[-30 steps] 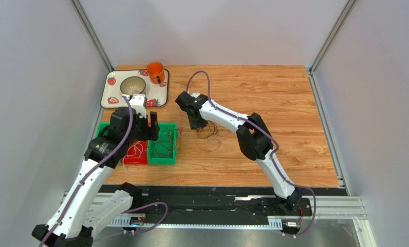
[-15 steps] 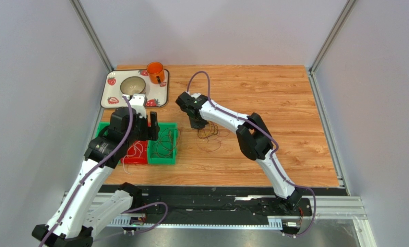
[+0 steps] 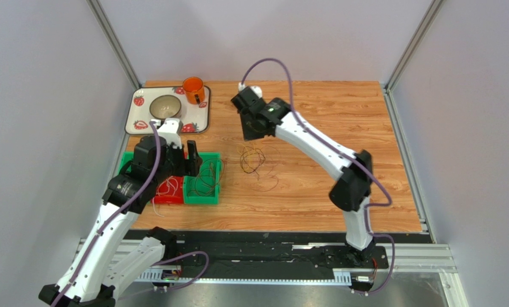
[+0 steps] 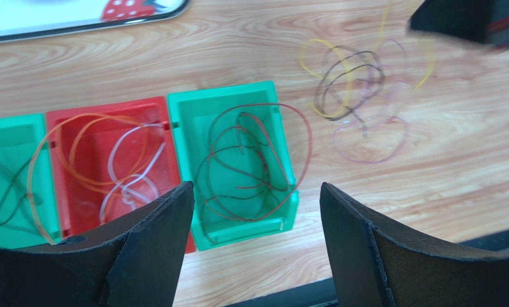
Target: Untangle the cables
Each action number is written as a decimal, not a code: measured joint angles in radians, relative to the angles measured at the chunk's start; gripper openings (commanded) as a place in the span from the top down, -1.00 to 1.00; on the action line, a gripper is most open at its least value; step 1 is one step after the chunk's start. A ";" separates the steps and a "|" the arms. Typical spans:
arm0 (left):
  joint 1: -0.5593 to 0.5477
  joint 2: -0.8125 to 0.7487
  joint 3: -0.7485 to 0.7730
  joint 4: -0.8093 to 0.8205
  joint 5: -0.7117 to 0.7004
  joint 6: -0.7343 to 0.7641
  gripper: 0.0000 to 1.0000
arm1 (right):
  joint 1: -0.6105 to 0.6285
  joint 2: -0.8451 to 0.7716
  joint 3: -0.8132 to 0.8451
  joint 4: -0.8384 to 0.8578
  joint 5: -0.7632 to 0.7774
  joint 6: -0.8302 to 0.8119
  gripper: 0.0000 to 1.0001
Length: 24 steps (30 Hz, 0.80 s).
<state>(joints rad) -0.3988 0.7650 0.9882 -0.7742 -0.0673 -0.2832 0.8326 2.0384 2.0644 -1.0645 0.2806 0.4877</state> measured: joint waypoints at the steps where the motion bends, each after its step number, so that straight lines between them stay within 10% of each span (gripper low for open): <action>1: 0.000 -0.001 -0.004 0.006 0.014 -0.005 -0.61 | 0.000 -0.055 0.001 0.000 -0.006 -0.008 1.00; 10: -0.143 0.096 -0.113 0.272 0.153 -0.120 -0.63 | -0.010 -0.467 -0.034 0.016 -0.080 -0.042 1.00; 24: -0.375 0.259 -0.200 0.793 0.120 -0.181 -0.65 | -0.018 -0.569 -0.278 0.042 -0.124 -0.049 1.00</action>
<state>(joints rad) -0.7738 1.0237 0.7879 0.0189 0.0525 -0.4644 0.8146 1.4693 1.7859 -1.0225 0.1570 0.4389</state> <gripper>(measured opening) 0.833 0.007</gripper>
